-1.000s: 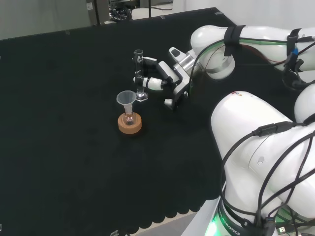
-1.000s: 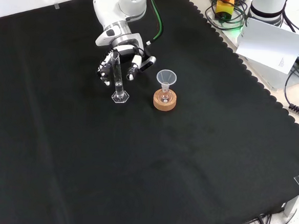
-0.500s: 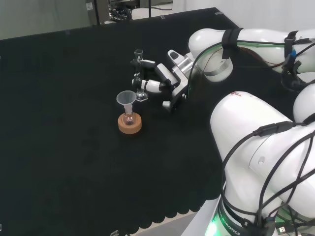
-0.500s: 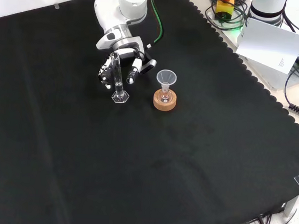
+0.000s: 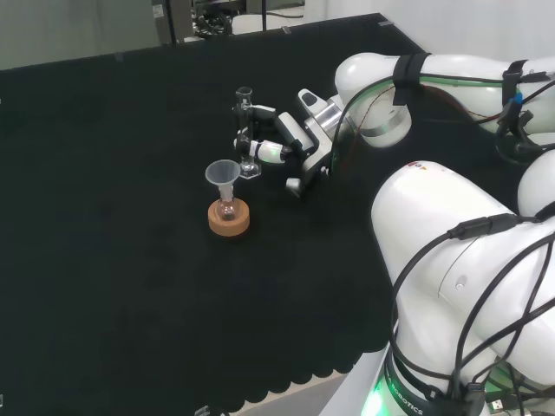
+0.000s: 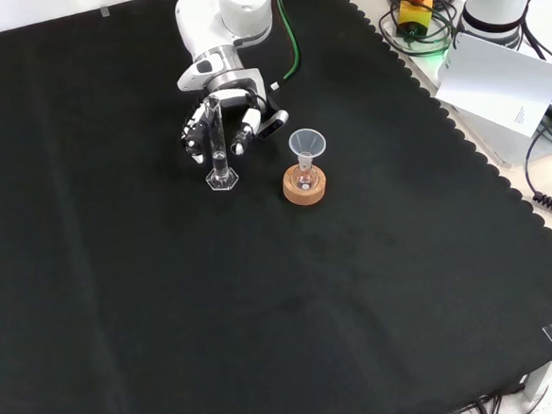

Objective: Pick up the graduated cylinder.

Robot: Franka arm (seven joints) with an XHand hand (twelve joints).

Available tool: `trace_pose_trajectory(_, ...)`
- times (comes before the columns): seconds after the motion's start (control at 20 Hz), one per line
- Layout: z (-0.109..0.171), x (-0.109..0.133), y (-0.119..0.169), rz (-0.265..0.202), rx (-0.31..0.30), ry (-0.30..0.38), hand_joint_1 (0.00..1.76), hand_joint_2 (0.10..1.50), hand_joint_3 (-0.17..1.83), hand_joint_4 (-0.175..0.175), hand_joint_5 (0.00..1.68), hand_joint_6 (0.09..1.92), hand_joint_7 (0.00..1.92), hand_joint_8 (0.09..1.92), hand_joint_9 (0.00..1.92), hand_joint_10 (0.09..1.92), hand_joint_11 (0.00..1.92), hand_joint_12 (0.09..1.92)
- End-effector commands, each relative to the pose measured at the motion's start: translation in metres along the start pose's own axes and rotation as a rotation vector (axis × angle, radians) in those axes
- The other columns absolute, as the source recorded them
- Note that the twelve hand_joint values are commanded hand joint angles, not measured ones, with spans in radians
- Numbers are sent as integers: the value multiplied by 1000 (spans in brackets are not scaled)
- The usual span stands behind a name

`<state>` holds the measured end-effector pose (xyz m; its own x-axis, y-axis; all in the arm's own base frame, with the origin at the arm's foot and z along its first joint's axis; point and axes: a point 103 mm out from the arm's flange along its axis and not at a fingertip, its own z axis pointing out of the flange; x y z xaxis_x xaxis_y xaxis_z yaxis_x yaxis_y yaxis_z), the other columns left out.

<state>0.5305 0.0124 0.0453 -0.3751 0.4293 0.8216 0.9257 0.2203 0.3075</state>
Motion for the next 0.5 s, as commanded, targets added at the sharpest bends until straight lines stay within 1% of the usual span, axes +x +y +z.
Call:
trace_pose_trajectory(0.05,3,-1,-1,1,-1,0,1018,972,-175,-2,703,163,710,531,956,369,693,1136)
trace_pose_trajectory(0.3,1,3,0,1,-6,-9,1023,976,-175,-1,718,215,733,524,987,336,719,1112)
trace_pose_trajectory(0.4,-1,4,1,4,-15,-14,1026,991,-175,1,727,285,749,514,1012,305,736,1100)
trace_pose_trajectory(0.5,-2,6,1,11,-31,-26,1029,1037,-175,3,754,364,767,509,1047,278,767,1085)
